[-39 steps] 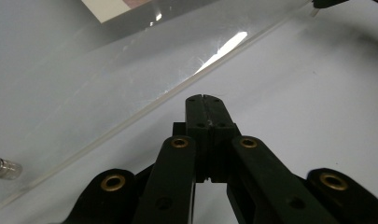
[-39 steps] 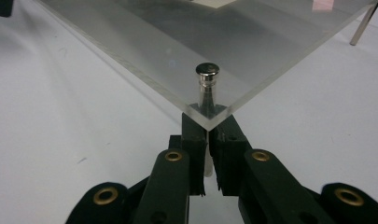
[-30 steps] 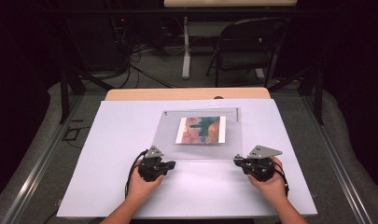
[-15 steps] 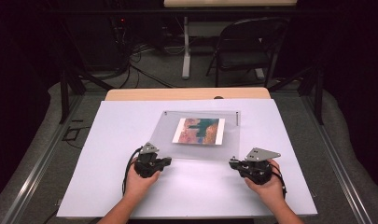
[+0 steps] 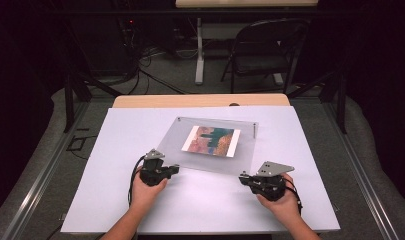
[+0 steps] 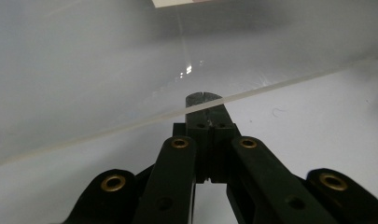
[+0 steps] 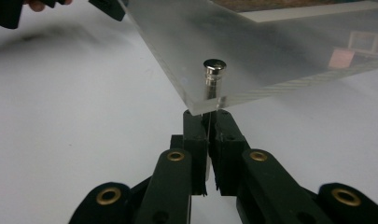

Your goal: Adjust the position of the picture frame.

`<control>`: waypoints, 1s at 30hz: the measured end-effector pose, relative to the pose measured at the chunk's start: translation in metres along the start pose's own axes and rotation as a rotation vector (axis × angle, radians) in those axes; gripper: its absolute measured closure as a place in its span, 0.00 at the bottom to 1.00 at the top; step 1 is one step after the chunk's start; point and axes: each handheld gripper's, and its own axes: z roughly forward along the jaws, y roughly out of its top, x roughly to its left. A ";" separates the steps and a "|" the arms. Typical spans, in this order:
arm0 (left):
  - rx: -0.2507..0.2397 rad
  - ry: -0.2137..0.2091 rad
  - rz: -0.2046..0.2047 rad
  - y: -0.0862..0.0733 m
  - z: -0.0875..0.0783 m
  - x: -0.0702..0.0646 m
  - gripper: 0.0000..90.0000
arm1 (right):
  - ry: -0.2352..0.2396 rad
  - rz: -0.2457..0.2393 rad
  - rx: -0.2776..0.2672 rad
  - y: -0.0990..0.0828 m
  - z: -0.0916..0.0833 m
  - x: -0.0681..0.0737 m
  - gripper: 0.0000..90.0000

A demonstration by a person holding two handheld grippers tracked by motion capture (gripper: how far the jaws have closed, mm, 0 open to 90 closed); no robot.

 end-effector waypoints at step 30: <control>0.020 0.009 -0.010 0.031 0.022 0.008 1.00 | 0.151 0.008 0.007 0.005 0.017 0.056 0.95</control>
